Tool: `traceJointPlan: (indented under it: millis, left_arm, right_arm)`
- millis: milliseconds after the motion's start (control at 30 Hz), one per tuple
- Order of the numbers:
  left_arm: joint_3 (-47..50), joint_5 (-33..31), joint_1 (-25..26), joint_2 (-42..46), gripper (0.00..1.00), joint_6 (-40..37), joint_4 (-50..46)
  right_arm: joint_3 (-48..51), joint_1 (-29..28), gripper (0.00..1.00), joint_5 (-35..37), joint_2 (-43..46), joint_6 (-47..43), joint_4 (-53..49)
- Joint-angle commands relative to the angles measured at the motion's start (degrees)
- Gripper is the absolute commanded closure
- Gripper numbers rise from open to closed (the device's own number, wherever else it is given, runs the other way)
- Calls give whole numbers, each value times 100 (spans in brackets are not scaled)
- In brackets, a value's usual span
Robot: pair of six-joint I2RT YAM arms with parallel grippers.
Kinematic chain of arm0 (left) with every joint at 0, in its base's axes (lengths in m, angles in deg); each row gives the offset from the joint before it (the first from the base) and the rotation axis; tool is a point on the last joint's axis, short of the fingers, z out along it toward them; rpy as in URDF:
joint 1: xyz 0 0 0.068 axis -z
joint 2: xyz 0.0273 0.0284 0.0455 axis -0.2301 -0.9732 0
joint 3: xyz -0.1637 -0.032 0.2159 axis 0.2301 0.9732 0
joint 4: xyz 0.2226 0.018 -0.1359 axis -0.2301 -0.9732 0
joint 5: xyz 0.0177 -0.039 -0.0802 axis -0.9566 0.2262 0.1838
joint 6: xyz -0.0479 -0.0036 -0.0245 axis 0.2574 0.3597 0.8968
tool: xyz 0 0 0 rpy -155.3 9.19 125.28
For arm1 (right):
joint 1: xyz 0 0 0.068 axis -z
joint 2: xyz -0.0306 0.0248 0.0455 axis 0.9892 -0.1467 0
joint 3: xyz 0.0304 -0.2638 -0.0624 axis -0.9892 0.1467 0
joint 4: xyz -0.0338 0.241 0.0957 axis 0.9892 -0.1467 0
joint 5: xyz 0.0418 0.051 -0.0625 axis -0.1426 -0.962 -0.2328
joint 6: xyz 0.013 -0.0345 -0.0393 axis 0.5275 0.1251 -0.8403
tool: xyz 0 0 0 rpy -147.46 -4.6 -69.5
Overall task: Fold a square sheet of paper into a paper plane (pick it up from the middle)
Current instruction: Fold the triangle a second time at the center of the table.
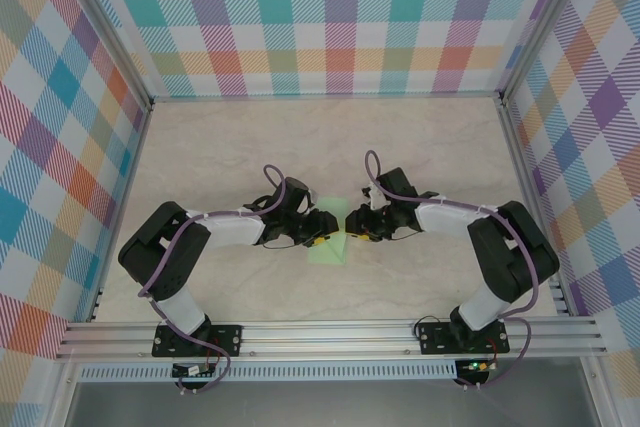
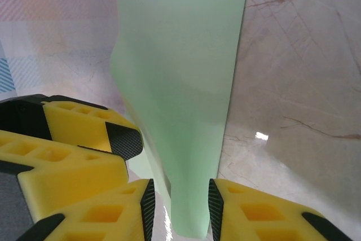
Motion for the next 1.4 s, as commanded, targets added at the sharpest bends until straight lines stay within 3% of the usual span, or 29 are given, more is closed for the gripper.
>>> traceJointPlan:
  millis: [0,267,367,1367]
  left_arm:
    - [-158,-79,26,-75,60,-84,-63]
    - [-208,2,26,16,61,-101,-91]
    - [-227,134,26,117,61,-101,43]
    - [-333,116,26,-384,65,-224,-72]
  right_arm:
    - [-105,-10,70,-312,-127,-34,260]
    - [-241,-10,89,-117,-361,-90,178]
    - [-326,-10,92,-54,-464,-196,101]
    - [-661,-8,91,19,-915,-432,-117]
